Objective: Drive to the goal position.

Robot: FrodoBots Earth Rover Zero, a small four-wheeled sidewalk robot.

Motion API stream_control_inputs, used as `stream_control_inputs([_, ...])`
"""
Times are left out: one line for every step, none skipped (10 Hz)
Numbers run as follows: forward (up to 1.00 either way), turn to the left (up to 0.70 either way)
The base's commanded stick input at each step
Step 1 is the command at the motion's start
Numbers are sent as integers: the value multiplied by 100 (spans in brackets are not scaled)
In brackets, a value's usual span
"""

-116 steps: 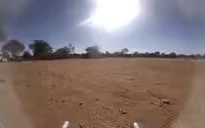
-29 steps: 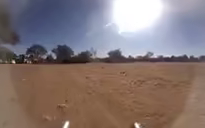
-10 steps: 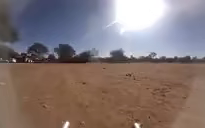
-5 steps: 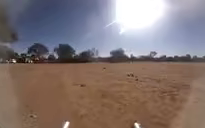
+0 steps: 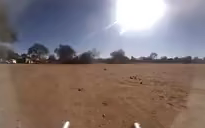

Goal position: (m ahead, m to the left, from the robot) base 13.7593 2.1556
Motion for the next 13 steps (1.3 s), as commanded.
stream_control_inputs([50,0])
stream_control_inputs([50,0])
stream_control_inputs([50,0])
stream_control_inputs([50,0])
stream_control_inputs([50,0])
stream_control_inputs([50,0])
stream_control_inputs([50,0])
stream_control_inputs([50,0])
stream_control_inputs([50,0])
stream_control_inputs([50,0])
stream_control_inputs([50,0])
stream_control_inputs([50,0])
stream_control_inputs([50,0])
